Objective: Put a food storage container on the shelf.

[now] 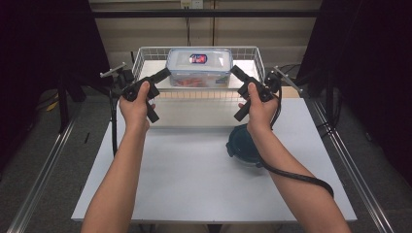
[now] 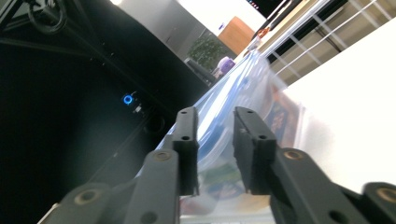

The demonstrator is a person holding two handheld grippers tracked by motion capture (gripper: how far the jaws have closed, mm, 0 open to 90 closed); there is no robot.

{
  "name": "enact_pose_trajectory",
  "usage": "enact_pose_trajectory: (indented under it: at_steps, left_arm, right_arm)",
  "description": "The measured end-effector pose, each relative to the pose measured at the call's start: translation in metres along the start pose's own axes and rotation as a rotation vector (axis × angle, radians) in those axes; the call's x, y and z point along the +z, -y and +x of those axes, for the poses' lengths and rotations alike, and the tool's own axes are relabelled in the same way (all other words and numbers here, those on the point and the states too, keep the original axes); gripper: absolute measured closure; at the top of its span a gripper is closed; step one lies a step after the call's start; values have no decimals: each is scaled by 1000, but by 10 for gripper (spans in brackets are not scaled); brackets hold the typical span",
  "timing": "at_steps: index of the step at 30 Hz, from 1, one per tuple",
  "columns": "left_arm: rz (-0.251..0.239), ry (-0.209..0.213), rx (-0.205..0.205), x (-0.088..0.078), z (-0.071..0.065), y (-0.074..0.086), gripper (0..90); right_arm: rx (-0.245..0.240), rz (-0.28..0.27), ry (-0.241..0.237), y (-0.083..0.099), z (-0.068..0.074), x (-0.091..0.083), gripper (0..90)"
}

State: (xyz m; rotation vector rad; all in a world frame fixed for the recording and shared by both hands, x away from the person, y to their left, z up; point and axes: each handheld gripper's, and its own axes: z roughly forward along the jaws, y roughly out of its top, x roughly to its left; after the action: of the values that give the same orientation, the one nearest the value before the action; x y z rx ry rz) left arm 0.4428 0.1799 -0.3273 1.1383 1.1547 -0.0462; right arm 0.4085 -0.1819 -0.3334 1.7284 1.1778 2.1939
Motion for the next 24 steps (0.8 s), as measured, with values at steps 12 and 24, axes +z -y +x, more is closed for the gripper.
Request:
enact_pose_trajectory:
  at_steps: [12, 24]
  left_arm:
    - [37, 7, -10, 6, 0, 7, 856]
    - [30, 9, -21, 13, 6, 10, 856]
  right_arm:
    - [6, 95, 6, 21, -7, 4, 900]
    - [-10, 98, 10, 19, -9, 16, 900]
